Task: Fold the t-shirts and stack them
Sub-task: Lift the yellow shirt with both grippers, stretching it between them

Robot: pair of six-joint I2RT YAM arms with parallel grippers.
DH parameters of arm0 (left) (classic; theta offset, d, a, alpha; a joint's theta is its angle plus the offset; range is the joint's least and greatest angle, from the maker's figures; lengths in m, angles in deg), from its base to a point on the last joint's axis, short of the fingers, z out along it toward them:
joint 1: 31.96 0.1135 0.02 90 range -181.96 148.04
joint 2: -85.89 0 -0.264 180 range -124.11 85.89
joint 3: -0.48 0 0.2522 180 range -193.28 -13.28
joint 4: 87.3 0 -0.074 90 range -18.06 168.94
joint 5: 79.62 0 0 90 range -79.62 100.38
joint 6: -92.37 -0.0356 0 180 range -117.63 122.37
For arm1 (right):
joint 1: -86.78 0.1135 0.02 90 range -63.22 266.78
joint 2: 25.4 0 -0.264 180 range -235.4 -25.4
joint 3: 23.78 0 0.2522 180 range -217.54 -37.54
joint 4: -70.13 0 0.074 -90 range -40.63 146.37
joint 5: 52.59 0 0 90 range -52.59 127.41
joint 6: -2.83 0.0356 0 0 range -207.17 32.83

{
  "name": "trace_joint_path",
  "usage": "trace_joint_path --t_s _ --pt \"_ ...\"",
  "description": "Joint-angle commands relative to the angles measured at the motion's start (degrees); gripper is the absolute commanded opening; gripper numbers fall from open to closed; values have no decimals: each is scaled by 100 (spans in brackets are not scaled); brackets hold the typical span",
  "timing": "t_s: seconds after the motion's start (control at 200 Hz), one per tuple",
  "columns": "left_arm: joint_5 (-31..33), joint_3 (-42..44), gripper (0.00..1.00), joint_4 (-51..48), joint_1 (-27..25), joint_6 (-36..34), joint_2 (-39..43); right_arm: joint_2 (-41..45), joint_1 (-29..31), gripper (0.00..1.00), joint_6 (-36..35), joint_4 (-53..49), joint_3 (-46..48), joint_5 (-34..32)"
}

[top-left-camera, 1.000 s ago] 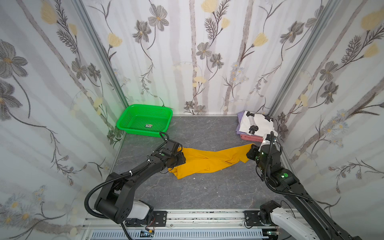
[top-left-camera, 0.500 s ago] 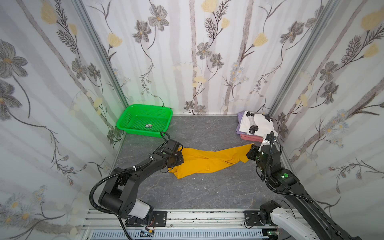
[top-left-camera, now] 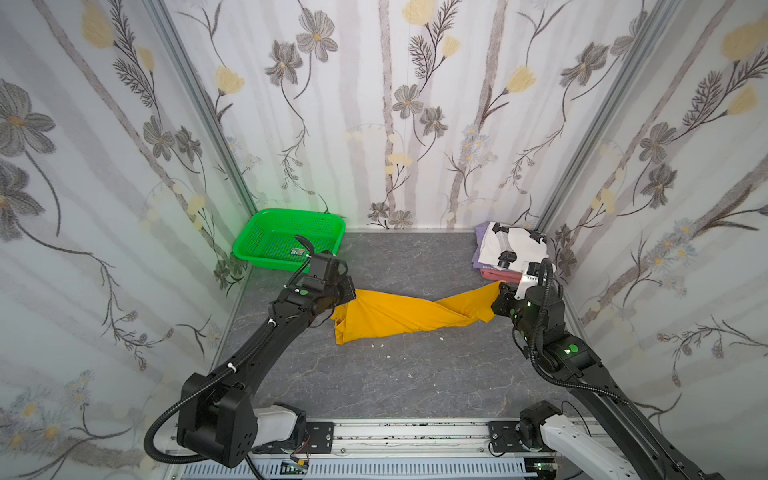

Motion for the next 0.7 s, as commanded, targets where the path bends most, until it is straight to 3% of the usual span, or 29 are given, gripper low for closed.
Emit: trace_joint_path --t_s 0.0,0.145,0.295,0.455,0.615,0.694 --pt "-473 -920 0 -199 410 -483 109 -377 -136 0 -600 545 -706 355" --pt "-878 -2149 0 -139 1027 -804 424 -707 -632 0 -783 308 -1664 614" --pt "-675 -3100 0 -627 1164 -1233 528 -576 -1540 0 -99 90 -1971 1415" --pt "-889 -3225 0 -579 1175 -1182 713 28 -1834 0 30 35 -1709 1661" --pt "-1294 -3202 0 -337 1178 -1008 773 535 -1834 0 -356 -64 -1640 2542" --pt "-1393 -3117 0 -51 1175 -863 719 514 -1848 0 -356 -259 -1726 2535"
